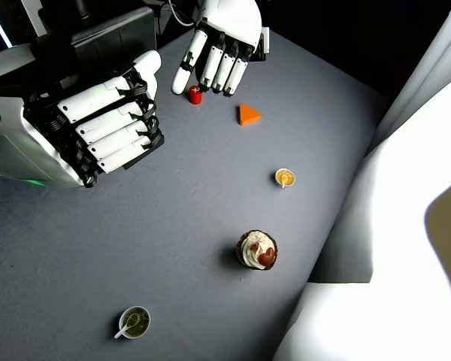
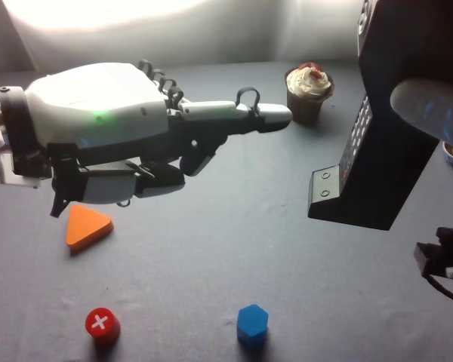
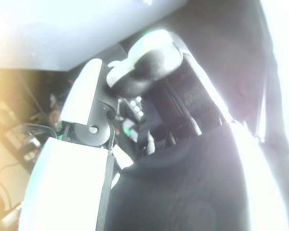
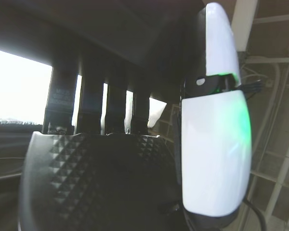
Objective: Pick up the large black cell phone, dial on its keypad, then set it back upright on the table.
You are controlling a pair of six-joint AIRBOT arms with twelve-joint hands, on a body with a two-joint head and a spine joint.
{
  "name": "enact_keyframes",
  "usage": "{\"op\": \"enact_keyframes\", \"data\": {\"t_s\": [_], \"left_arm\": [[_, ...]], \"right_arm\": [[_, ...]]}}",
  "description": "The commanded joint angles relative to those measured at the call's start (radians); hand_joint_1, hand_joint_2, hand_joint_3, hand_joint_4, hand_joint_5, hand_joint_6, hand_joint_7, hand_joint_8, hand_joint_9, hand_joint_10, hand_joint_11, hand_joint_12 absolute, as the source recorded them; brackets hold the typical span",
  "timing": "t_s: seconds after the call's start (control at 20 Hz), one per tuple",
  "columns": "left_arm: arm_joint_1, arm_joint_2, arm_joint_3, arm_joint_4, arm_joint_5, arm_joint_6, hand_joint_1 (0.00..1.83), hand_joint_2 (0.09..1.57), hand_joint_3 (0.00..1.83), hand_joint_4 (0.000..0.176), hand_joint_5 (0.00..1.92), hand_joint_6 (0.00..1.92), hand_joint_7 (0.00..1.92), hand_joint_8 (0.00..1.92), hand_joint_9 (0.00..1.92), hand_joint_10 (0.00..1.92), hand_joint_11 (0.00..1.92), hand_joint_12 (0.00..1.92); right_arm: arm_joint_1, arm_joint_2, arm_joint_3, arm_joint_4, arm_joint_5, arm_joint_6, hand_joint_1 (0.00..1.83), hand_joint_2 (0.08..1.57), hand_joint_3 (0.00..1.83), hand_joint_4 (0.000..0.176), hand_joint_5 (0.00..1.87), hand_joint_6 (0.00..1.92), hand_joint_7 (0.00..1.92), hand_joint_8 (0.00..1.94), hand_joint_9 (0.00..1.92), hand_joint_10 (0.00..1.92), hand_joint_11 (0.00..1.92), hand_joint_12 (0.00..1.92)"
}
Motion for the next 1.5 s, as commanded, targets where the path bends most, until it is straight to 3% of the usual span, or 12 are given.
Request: {"op": "enact_keyframes", "data": {"t_s": [0.0,0.25,0.4,0.65,0.8,1.0,1.1,1.15,1.2,1.35,1.4,1.45], "left_arm": [[-0.021,-0.007,-0.007,-0.057,-0.082,0.007,1.31,1.37,0.0,0.12,0.02,0.0,0.65,1.62,1.0,1.92,1.0,1.92],[-0.024,-0.066,-0.045,-0.09,-0.037,0.051,1.31,1.36,0.0,0.129,0.02,0.0,0.66,1.6,0.99,1.92,1.03,1.92],[-0.052,-0.1,-0.072,-0.119,-0.022,0.083,1.31,1.36,0.0,0.116,0.02,0.0,0.66,1.61,1.03,1.92,1.06,1.92],[-0.053,-0.082,-0.083,-0.11,-0.025,0.037,1.31,1.37,0.0,0.118,0.03,0.0,0.64,1.64,1.05,1.92,1.05,1.92],[-0.046,-0.016,-0.068,-0.063,-0.059,-0.086,1.31,1.38,0.0,0.119,0.03,0.0,0.64,1.65,1.05,1.92,1.07,1.92],[-0.011,0.063,-0.038,0.023,-0.202,-0.382,1.31,1.37,0.0,0.116,0.02,0.0,0.64,1.64,1.03,1.92,1.01,1.92],[-0.009,0.083,-0.024,0.138,-0.247,-0.605,1.31,1.37,0.0,0.103,0.03,0.0,0.65,1.62,1.0,1.92,1.0,1.92],[-0.008,0.083,-0.003,0.221,-0.287,-0.813,1.31,1.36,0.0,0.107,0.04,0.01,0.66,1.61,0.99,1.92,0.99,1.92],[-0.004,0.085,0.001,0.209,-0.32,-0.813,1.31,1.36,0.0,0.094,0.07,0.01,0.66,1.62,0.99,1.92,1.01,1.92],[-0.007,0.089,0.001,0.269,-0.374,-0.78,1.31,1.33,0.0,0.087,0.12,0.0,0.67,1.58,0.84,1.92,0.87,1.92],[-0.007,0.089,0.006,0.272,-0.376,-0.788,1.03,1.24,0.0,0.102,0.13,0.0,0.67,1.67,0.75,1.92,0.59,1.92],[-0.007,0.088,0.014,0.265,-0.405,-0.818,0.87,1.17,0.0,0.093,0.13,0.0,0.62,1.67,0.67,1.92,0.46,1.92]], "right_arm": [[0.016,0.006,-0.001,-0.026,0.14,0.022,1.37,1.14,0.0,0.0,0.97,0.8,0.86,1.19,0.85,1.39,0.85,1.32],[0.016,0.005,-0.001,-0.026,0.14,0.022,1.37,1.14,0.0,0.0,0.99,0.76,0.87,1.19,0.84,1.4,0.86,1.31],[0.016,0.005,-0.001,-0.026,0.14,0.022,1.37,1.13,0.0,0.0,1.0,0.75,0.88,1.16,0.86,1.37,0.86,1.3],[0.016,0.006,-0.001,-0.026,0.14,0.022,1.37,1.13,0.0,0.0,0.98,0.81,0.9,1.13,0.89,1.32,0.86,1.29],[0.016,0.008,-0.001,-0.018,0.141,0.022,1.37,1.14,0.0,0.0,0.99,0.78,0.88,1.16,0.85,1.38,0.84,1.31],[-0.007,0.001,0.027,0.019,0.172,0.022,1.37,1.15,0.0,0.0,0.96,0.82,0.83,1.23,0.84,1.4,0.85,1.3],[-0.03,-0.014,0.063,0.021,0.204,0.022,1.37,1.15,0.0,0.0,0.98,0.79,0.84,1.23,0.82,1.42,0.84,1.32],[-0.043,-0.024,0.084,0.028,0.217,0.022,1.37,1.15,0.0,0.0,0.97,0.8,0.83,1.24,0.82,1.43,0.85,1.34],[-0.048,-0.031,0.097,0.038,0.226,0.022,1.37,1.16,0.0,0.0,0.97,0.8,0.82,1.25,0.82,1.44,0.85,1.35],[-0.08,-0.063,0.144,0.075,0.271,0.022,1.36,1.16,0.0,0.0,0.97,0.78,0.81,1.27,0.82,1.44,0.85,1.34],[-0.096,-0.078,0.16,0.088,0.289,0.022,1.36,1.16,0.0,0.0,0.96,0.79,0.81,1.28,0.82,1.43,0.85,1.32],[-0.11,-0.089,0.175,0.092,0.299,0.022,1.36,1.16,0.0,0.0,0.97,0.78,0.8,1.3,0.82,1.42,0.85,1.31]]}}
